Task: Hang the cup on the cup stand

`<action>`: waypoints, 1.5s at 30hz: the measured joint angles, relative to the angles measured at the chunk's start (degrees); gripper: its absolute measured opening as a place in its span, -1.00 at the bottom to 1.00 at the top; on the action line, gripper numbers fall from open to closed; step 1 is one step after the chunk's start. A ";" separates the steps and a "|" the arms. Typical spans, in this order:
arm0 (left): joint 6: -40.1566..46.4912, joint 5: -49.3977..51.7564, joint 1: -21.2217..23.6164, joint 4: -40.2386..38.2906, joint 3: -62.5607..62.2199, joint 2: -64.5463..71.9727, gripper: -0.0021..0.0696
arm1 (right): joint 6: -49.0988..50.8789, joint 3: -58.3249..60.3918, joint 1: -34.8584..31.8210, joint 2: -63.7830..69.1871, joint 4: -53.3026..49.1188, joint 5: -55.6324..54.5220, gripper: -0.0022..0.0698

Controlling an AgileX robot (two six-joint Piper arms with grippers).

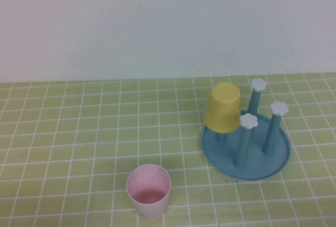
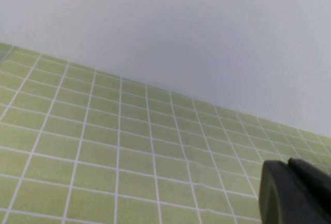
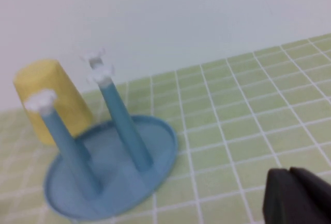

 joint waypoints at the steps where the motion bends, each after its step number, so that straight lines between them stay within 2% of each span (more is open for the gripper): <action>1: 0.00 0.00 0.00 0.00 0.00 0.00 -0.94 | 0.00 0.00 0.00 0.00 1.45 -0.56 -0.94; 4: -0.85 0.00 0.00 -1.89 0.00 0.00 -0.94 | 0.00 0.00 0.00 0.00 7.59 -2.15 -0.94; 9: -5.31 2.33 0.00 -13.13 0.00 0.00 -0.94 | 0.00 0.00 0.00 0.00 20.67 -4.17 -0.94; 15: -5.31 2.57 0.00 -15.03 0.00 0.00 -0.94 | -0.11 0.00 0.00 0.00 32.41 -4.47 -0.94; 23: -5.31 -2.40 0.00 -15.36 0.00 0.00 -0.94 | -10.51 0.00 0.00 0.00 35.53 -4.74 -0.94; 34: -5.31 -5.43 0.00 -17.75 0.00 0.00 -0.94 | -11.62 0.00 0.00 0.00 40.97 -9.07 -0.94; 39: -2.36 -7.71 0.00 -16.44 0.00 0.00 -0.94 | -11.75 0.00 0.00 0.00 42.30 -9.07 -0.94; 43: -2.26 -6.16 0.00 -16.29 -2.09 0.00 -0.94 | -13.02 0.00 0.00 0.00 42.64 -9.07 -0.94; 45: 0.45 -5.60 0.00 -15.81 -4.11 0.00 -0.94 | -13.85 0.00 0.00 0.00 42.78 -8.78 -0.94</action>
